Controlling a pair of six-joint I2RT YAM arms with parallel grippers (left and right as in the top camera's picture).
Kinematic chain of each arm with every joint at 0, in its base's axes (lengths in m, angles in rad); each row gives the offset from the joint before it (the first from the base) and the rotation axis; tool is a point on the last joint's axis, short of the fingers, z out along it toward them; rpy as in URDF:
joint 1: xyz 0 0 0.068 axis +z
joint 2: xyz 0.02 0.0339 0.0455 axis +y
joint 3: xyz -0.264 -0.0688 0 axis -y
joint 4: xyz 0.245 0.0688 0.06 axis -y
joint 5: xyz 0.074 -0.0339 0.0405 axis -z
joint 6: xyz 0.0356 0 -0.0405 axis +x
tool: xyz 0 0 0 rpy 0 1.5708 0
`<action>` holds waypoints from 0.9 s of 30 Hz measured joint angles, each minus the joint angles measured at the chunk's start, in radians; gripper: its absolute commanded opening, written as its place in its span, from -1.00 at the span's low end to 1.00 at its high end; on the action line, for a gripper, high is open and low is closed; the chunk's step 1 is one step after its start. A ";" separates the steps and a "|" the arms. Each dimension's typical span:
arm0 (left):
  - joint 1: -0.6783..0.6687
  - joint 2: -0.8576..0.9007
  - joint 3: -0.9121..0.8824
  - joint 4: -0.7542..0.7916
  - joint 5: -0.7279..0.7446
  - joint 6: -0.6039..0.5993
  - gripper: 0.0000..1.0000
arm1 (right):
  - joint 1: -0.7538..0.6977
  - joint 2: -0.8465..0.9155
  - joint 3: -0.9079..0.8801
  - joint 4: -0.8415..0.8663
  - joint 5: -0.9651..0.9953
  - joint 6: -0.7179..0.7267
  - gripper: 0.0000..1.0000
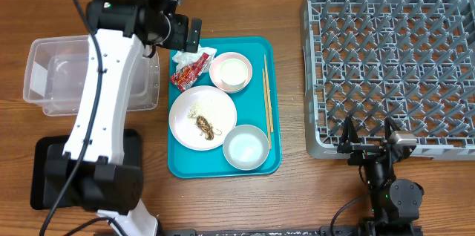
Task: Sort waste into correct bins and load items into the dishwasher
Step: 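Reach the left gripper to the red snack wrapper on the teal tray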
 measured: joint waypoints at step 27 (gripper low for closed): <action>-0.040 0.386 0.009 0.071 -0.074 0.201 0.32 | 0.000 0.000 0.000 0.001 0.001 0.000 1.00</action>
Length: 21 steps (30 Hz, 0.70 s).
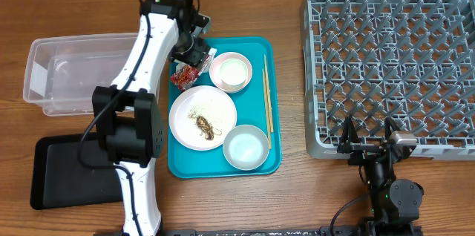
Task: Sort waste into correct bins and load items into the dishwasher
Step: 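Reach the left gripper to the red snack wrapper on the teal tray, then grasp the red wrapper with the left gripper and lift it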
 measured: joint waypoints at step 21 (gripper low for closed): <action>-0.037 0.005 0.000 0.099 0.005 -0.031 -0.09 | 0.000 0.000 0.000 -0.001 0.000 0.000 1.00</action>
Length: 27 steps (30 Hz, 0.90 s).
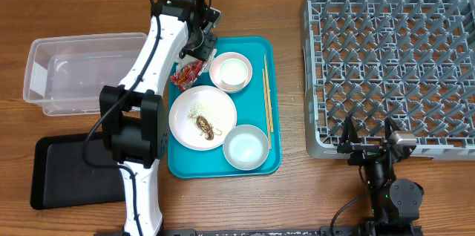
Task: Sort waste into correct bins and load items into the dishwasher
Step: 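Grasp the red wrapper with the left gripper and lift it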
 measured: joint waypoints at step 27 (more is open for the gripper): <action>0.000 0.060 -0.004 -0.006 0.045 -0.034 -0.92 | 0.000 0.000 0.000 0.000 0.000 0.000 0.99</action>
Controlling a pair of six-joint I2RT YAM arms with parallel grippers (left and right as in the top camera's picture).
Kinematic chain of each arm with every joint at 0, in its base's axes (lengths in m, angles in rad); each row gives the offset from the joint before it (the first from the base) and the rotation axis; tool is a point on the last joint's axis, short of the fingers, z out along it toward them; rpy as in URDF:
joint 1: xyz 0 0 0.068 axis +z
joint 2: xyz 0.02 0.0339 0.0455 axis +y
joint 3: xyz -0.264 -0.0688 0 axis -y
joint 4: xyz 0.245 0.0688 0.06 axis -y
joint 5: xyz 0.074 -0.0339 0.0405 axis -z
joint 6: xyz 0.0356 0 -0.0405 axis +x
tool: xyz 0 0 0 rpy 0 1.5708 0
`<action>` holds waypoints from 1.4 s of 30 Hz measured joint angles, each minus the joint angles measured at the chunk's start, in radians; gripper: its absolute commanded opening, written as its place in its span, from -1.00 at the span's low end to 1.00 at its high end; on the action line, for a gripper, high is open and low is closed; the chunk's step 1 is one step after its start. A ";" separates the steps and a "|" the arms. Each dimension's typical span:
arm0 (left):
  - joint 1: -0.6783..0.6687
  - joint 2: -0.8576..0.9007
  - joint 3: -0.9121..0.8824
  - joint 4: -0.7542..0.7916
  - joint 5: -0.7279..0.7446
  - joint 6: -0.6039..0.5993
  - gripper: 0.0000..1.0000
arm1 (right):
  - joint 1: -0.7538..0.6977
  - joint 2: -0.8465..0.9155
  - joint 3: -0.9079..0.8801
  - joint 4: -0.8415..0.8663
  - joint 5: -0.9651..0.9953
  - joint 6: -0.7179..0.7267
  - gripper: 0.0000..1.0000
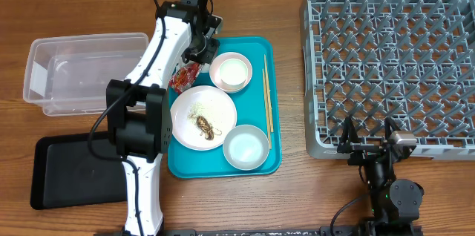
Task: Sort waste into correct bins and load items into the dishwasher
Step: 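Grasp the red wrapper with the left gripper and lift it, then carry the wrapper left and drop it into the clear plastic bin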
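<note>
A red and white snack wrapper (181, 79) lies at the teal tray's (256, 165) upper left corner. My left gripper (202, 49) points down over the wrapper's upper end, its fingers apparently spread, hiding that end. The tray also carries a white plate with food scraps (202, 117), an upper bowl (231, 70), a lower bowl (246, 147) and a pair of chopsticks (267, 95). The grey dish rack (393, 65) stands on the right. My right gripper (368, 141) rests open at the rack's front edge.
A clear plastic bin (82, 73) stands left of the tray, and a black bin (70, 173) lies in front of it. The left arm's white links stretch from the front left across the tray's left edge.
My left gripper has shifted slightly right and towards the wrapper, now covering its upper end. The right arm and everything on the tray stay where they were.
First my left gripper hovered open behind the tray's upper left corner, near the clear bin. It then stood over the wrapper's top, and it has edged a little further right at each moment since. The wrapper has not moved.
</note>
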 measured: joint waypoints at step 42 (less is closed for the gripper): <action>0.151 -0.444 0.045 -0.016 -0.282 -0.201 -0.92 | 0.000 0.000 0.000 0.000 0.000 0.000 1.00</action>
